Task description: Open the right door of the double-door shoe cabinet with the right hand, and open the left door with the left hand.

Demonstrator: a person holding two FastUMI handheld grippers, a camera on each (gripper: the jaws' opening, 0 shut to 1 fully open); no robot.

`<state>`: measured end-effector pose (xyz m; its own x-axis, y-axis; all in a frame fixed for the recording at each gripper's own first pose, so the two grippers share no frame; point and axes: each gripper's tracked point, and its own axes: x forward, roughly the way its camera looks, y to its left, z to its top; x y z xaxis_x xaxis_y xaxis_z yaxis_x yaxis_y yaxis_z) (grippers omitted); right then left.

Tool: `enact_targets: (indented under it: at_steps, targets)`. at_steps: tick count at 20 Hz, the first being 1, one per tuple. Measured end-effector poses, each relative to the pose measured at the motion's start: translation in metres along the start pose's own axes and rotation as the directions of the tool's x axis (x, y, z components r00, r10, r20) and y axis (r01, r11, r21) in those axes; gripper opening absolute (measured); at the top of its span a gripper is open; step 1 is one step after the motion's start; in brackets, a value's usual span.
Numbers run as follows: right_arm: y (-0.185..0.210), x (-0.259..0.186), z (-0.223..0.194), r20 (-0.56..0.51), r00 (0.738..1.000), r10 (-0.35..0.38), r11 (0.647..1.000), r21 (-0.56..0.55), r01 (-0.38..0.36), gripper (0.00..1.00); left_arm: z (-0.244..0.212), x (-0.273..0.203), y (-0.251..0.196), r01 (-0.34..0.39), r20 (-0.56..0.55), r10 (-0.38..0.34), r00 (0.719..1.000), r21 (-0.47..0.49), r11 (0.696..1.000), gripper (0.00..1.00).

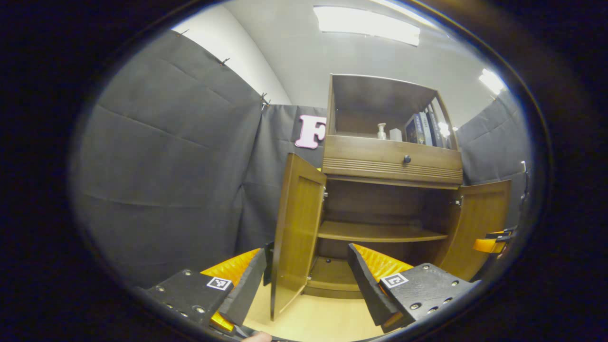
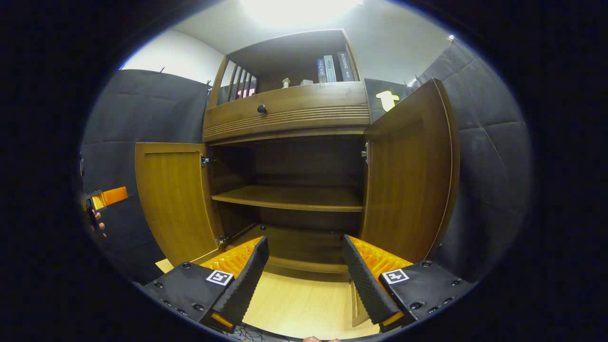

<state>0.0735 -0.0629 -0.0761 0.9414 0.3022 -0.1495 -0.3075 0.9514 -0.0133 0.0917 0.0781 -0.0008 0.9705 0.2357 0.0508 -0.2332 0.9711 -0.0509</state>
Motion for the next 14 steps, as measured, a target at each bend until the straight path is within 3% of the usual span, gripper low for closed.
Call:
enact_targets:
  at_steps: [10, 11, 14]
  targets:
    - [-0.015, -0.009, -0.008, -0.017, 0.999, -0.046, 0.998, 0.033, 0.046, 0.98, -0.003, 0.003, -0.038, 0.128, -0.009, -0.128, 0.992, 0.016, 0.992, 1.00]
    - [-0.014, -0.009, -0.008, -0.015, 0.999, -0.049, 0.998, 0.036, 0.049, 0.92, -0.004, 0.003, -0.041, 0.138, -0.009, -0.138, 0.990, 0.016, 0.990, 1.00]
    - [-0.010, -0.008, -0.007, -0.011, 0.998, -0.060, 0.998, 0.037, 0.060, 0.92, -0.006, 0.005, -0.045, 0.169, -0.014, -0.169, 0.986, 0.038, 0.985, 1.00]
